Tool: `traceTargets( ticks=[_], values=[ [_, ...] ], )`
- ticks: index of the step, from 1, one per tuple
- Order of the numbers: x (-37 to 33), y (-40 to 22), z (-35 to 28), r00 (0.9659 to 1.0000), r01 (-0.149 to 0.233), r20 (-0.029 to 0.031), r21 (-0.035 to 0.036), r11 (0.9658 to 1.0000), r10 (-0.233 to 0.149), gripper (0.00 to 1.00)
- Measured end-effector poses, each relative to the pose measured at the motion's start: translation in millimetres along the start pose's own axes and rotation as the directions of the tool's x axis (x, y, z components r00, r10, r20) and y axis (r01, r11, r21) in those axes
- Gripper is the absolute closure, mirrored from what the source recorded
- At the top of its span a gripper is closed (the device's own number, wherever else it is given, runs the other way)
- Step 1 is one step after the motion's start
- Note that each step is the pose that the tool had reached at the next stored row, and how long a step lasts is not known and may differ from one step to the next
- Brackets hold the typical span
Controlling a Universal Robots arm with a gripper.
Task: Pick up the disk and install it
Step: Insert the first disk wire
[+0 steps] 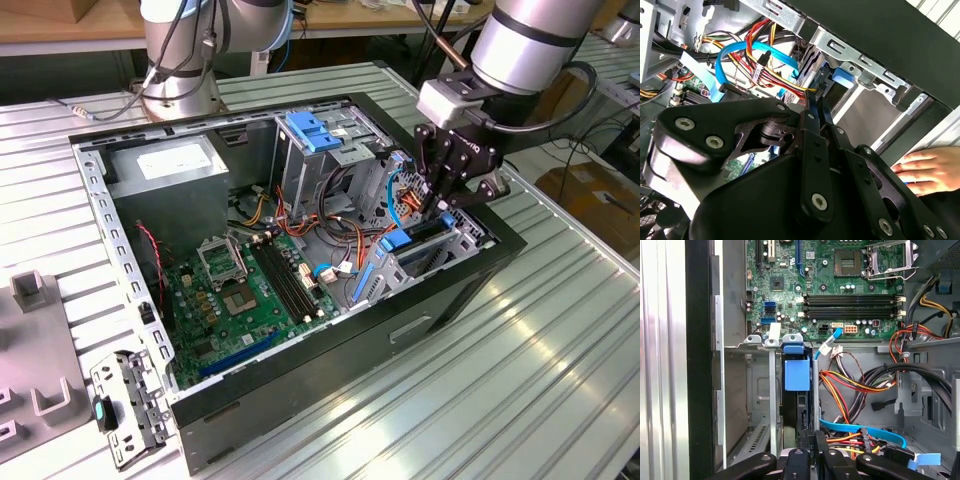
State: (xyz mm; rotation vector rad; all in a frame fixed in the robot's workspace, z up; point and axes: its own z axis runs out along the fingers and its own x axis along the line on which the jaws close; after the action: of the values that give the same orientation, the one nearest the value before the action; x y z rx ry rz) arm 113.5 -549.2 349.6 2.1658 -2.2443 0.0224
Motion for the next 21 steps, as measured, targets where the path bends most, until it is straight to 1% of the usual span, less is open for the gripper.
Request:
traceTargets(
  ticks=[2,8,11,13,14,18,21],
  values=[
    [1.5,0.6,0.8,1.0000,0.000,0.0016,0.0002,1.0000,0.000,0.84],
    [1.7,0.6,3.5,1.0000,-0.004,0.0016,0.0001,1.0000,0.004,0.84],
    [1.7,0.5,3.6,1.0000,-0.004,0.0019,0.0001,1.0000,0.004,0.84],
    [1.8,0.5,0.9,1.0000,-0.004,0.0028,0.0001,1.0000,0.004,0.84],
    [2.4,0.5,0.8,1.0000,-0.004,0.0027,0.0001,1.0000,0.004,0.84],
    [3.6,0.5,1.2,0.9999,-0.010,0.0028,0.0000,1.0000,0.010,0.84],
    [3.6,0.4,3.6,0.9999,-0.013,0.0032,-0.0001,0.9999,0.013,0.84]
  ],
)
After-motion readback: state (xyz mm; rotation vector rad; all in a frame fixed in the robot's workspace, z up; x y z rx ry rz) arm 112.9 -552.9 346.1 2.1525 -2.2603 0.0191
